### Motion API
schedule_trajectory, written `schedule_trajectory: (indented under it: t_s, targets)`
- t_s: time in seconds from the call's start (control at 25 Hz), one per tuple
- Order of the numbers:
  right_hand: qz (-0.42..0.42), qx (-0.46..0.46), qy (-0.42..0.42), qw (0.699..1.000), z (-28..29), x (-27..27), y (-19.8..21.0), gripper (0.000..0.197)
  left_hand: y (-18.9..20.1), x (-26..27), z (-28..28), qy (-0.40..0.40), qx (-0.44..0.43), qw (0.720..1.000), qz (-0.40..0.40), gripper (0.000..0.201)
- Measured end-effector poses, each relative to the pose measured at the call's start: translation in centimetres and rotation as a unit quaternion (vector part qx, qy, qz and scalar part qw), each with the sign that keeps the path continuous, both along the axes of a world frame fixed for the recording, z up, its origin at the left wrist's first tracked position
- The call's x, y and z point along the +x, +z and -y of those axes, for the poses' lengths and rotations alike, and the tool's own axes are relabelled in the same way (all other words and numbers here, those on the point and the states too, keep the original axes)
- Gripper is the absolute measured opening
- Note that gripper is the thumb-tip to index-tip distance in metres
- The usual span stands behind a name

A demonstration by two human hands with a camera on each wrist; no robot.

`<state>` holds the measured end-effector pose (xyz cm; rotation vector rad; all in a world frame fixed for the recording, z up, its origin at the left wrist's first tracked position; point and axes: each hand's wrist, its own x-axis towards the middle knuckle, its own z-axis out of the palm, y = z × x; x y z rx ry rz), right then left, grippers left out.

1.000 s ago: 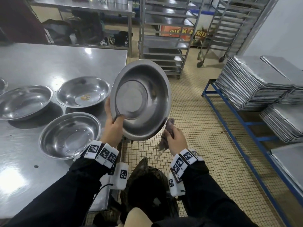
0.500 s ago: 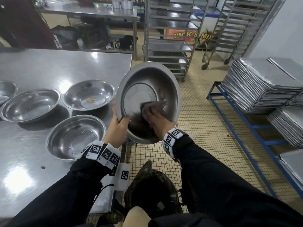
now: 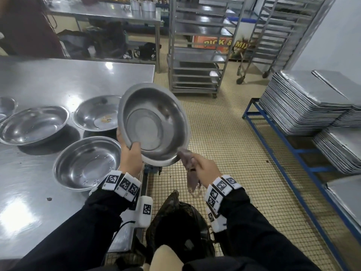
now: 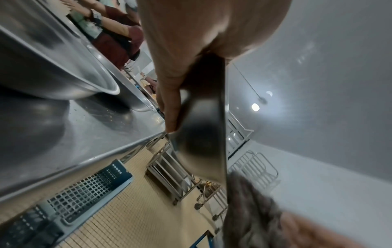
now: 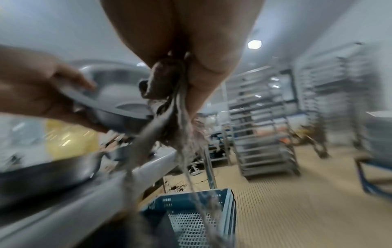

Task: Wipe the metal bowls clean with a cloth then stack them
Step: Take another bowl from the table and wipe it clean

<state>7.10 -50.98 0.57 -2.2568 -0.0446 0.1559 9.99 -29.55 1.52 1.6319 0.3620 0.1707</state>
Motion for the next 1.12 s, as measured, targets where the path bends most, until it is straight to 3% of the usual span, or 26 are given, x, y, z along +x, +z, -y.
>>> schedule_trajectory:
  t_s: [0.12, 0.2, 0.28, 0.36, 0.4, 0.52, 0.64, 0.76, 0.92, 1.12]
  targets:
    - [-0.04, 0.113, -0.198, 0.973, -0.4, 0.3, -1.2, 0.034, 0.1, -0.3, -1.2, 0.051, -0.113, 0.992, -0.04, 0.058]
    - [-0.07, 0.208, -0.228, 0.949, -2.8, 0.7, -0.8, 0.038, 0.1, -1.3, -2.3, 0.068, -0.159, 0.982, -0.072, 0.054]
    - [-0.079, 0.263, -0.212, 0.938, -6.1, 0.5, 0.6, 0.04, -0.1, -2.6, -3.8, 0.076, -0.185, 0.976, -0.091, 0.069]
    - [-0.066, 0.263, -0.195, 0.942, -9.3, 0.4, 1.7, 0.035, -0.2, -3.9, -5.9, 0.076, -0.163, 0.978, -0.106, 0.088]
    - [-0.054, 0.255, -0.192, 0.946, -10.8, 0.2, 2.3, 0.028, 0.4, -5.0, -7.0, 0.084, -0.148, 0.981, -0.096, 0.088]
    - [-0.04, 0.248, -0.17, 0.953, -15.8, -1.2, 3.8, 0.016, 1.2, -8.4, -12.3, 0.108, -0.083, 0.99, -0.03, 0.075]
    - [-0.043, 0.27, -0.128, 0.953, -21.6, -3.5, 5.1, 0.009, 2.0, -12.5, -18.2, 0.148, 0.042, 0.987, 0.038, 0.039]
    - [-0.057, 0.245, -0.097, 0.963, -27.4, -5.4, 4.9, 0.012, 2.7, -15.7, -25.2, 0.194, 0.06, 0.976, 0.073, 0.036]
    - [-0.099, 0.255, -0.076, 0.959, -35.5, -8.1, 2.5, 0.014, 1.3, -18.9, -36.4, 0.209, 0.074, 0.975, 0.033, 0.025]
    - [-0.1, 0.261, -0.115, 0.953, -41.4, -9.5, -0.8, 0.011, -2.4, -20.5, -43.5, 0.123, 0.129, 0.983, -0.041, 0.021]
